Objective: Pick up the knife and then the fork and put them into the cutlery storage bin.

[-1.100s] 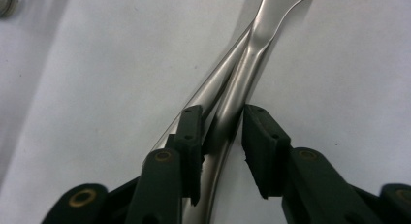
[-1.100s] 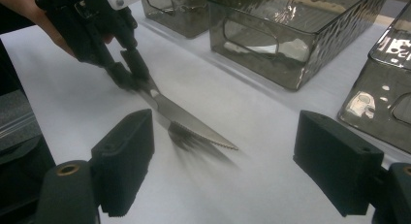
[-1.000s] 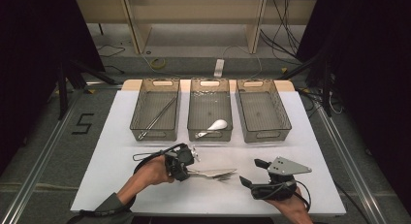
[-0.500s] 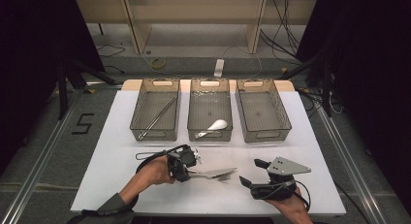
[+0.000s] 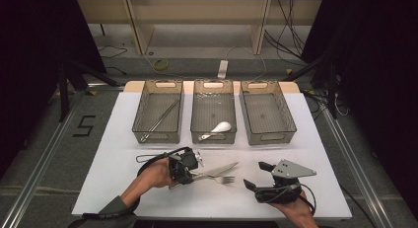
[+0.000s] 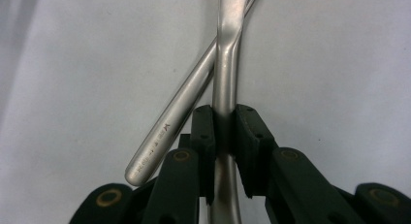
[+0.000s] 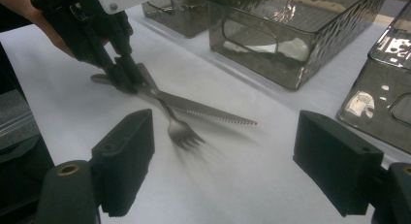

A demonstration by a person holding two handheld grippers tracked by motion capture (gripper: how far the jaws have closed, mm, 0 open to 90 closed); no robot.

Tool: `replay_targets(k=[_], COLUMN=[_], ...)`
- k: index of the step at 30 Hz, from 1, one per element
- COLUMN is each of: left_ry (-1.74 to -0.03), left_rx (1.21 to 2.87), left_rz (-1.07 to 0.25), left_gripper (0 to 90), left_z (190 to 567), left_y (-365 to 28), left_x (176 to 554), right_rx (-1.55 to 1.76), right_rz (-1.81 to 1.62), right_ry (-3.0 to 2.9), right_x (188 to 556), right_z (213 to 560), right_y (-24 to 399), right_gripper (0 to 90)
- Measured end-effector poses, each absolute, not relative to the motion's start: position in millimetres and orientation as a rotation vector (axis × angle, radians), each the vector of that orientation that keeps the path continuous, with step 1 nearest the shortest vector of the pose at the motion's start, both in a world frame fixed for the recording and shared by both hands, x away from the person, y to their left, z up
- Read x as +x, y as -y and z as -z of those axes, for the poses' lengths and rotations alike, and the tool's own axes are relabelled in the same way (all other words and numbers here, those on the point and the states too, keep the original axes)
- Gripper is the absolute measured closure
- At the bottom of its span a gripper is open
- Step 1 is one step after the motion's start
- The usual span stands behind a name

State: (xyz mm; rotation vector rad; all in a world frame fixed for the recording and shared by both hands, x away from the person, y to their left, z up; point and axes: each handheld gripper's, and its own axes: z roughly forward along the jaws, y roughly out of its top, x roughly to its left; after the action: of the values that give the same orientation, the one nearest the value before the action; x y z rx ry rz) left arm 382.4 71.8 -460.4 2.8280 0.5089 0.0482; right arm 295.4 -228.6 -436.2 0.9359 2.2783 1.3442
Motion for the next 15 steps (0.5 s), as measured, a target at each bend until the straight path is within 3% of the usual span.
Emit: replay_targets(k=[15], left_ry=[-0.594], left_rx=[2.759], left_rz=[0.065], left_gripper=[78.8], left_z=[455.8], left_y=[-76.2], left_x=[386.7], right_rx=[0.933], right_rz=[-1.347], right_ry=[-2.277], right_x=[295.5], right_z=[435.6], right_y=[227.1], right_gripper=[23.2])
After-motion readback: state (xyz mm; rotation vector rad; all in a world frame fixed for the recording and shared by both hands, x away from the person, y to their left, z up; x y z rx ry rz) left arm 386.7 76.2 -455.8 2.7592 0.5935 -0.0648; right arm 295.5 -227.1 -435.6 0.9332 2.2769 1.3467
